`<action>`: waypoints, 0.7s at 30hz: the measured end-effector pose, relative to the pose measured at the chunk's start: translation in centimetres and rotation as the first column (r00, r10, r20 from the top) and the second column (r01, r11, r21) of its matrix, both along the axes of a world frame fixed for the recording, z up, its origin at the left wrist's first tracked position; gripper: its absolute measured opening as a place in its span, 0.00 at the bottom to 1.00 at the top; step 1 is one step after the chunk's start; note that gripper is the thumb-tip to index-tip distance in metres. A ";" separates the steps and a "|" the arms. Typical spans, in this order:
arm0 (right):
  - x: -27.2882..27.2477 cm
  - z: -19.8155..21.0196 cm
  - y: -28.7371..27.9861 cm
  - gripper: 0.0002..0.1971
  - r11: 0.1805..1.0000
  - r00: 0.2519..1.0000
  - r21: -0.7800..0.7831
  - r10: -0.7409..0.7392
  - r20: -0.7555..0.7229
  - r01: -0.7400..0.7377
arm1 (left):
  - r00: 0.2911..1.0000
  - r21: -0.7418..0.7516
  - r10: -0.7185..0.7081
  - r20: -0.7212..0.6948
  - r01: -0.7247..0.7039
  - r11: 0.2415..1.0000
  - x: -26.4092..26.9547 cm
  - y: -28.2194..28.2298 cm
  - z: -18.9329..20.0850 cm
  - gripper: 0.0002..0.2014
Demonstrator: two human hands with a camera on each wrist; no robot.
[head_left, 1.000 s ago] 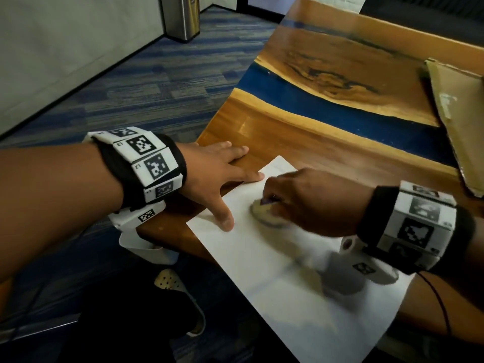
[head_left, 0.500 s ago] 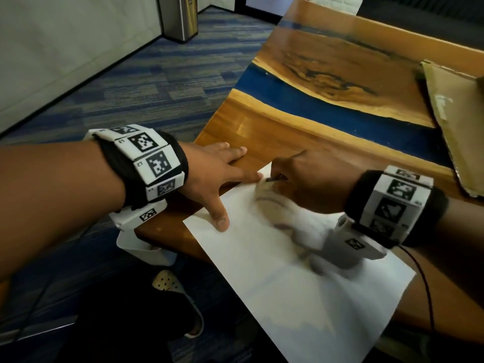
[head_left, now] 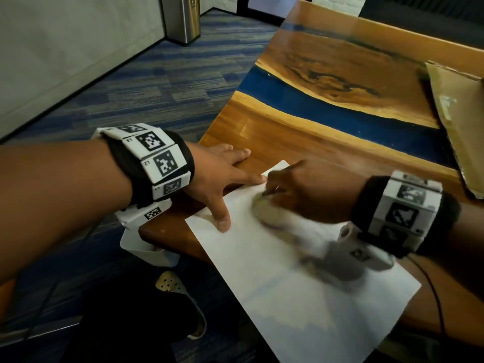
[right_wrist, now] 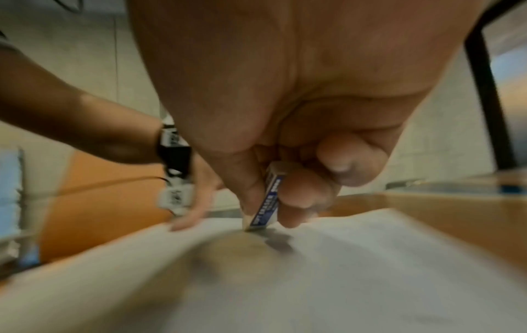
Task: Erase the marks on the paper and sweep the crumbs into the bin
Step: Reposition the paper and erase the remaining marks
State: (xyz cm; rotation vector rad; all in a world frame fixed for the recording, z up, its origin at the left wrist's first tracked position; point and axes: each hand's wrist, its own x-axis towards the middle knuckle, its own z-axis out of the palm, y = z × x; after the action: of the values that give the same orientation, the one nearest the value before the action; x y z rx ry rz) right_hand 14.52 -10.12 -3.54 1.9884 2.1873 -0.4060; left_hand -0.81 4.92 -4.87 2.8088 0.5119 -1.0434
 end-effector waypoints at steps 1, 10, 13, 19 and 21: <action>1.2 0.3 0.4 0.11 0.997 0.996 0.013 -0.070 0.062 0.070 | 1.000 0.007 -0.007 -0.005 0.007 1.000 0.0 -0.1 0.1 0.60; 1.6 -0.1 -0.5 0.13 1.000 1.000 -0.030 -0.003 0.008 0.003 | 0.997 0.051 -0.041 -0.063 0.045 0.998 0.6 -0.2 0.9 0.60; 2.1 -0.4 -0.7 0.12 0.996 0.995 0.048 -0.075 0.062 0.073 | 0.995 0.072 -0.059 -0.079 0.065 0.995 1.0 -0.4 0.9 0.60; 0.7 -0.3 -1.0 0.11 0.999 0.999 -0.038 -0.023 -0.043 0.021 | 0.990 0.081 -0.076 -0.117 0.086 0.993 1.3 -0.6 1.2 0.60; 2.7 0.2 -0.4 0.12 0.987 0.987 -0.027 -0.155 0.045 0.157 | 0.990 0.085 -0.071 -0.123 0.082 0.993 1.4 -0.7 1.4 0.60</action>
State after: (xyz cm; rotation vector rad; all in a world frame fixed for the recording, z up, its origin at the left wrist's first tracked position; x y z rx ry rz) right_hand 17.24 -10.52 -3.34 2.1391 1.9951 -0.4102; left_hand 0.55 4.22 -3.46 2.8775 0.4776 -1.2411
